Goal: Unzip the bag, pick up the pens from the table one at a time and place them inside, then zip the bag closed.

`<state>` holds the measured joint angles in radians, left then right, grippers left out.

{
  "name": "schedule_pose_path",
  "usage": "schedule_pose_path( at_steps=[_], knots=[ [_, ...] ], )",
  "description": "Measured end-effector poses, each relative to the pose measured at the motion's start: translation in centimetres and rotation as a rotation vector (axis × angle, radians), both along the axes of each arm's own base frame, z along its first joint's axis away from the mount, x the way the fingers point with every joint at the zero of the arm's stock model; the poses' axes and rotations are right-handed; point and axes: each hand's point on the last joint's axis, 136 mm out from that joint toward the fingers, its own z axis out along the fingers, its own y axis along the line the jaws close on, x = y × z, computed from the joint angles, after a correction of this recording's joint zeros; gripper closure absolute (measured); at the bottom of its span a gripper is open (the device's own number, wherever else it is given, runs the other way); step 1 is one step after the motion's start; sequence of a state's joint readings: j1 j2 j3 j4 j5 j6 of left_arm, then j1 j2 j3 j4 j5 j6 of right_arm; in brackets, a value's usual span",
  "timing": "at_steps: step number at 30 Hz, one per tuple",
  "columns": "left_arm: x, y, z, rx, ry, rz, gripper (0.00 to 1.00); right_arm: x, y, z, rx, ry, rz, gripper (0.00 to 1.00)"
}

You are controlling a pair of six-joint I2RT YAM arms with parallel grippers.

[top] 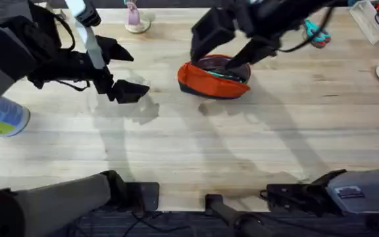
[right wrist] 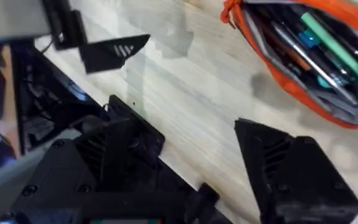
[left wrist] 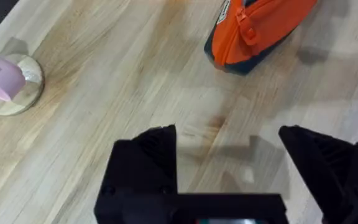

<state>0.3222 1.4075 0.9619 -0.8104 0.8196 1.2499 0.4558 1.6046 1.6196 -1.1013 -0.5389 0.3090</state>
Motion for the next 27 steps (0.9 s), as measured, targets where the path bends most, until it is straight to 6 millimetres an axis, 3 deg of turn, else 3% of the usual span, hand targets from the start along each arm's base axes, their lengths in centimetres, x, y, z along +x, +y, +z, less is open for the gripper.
schedule_pose_path(
  at_steps=[7,17,27],
  knots=[
    [0.0,0.0,0.0,0.000,0.000,0.000,0.007,1.4,2.2,-2.8,-0.126,-0.054,-0.031,0.004],
    [0.0,0.0,0.0,0.000,0.000,0.000,0.007,1.8,3.8,-3.4,-0.284,-0.149,-0.290,0.005],
    [0.0,0.0,0.0,0.000,0.000,0.000,0.008,1.9,4.7,-2.6,-0.354,-0.327,-0.572,0.005]
  ],
)
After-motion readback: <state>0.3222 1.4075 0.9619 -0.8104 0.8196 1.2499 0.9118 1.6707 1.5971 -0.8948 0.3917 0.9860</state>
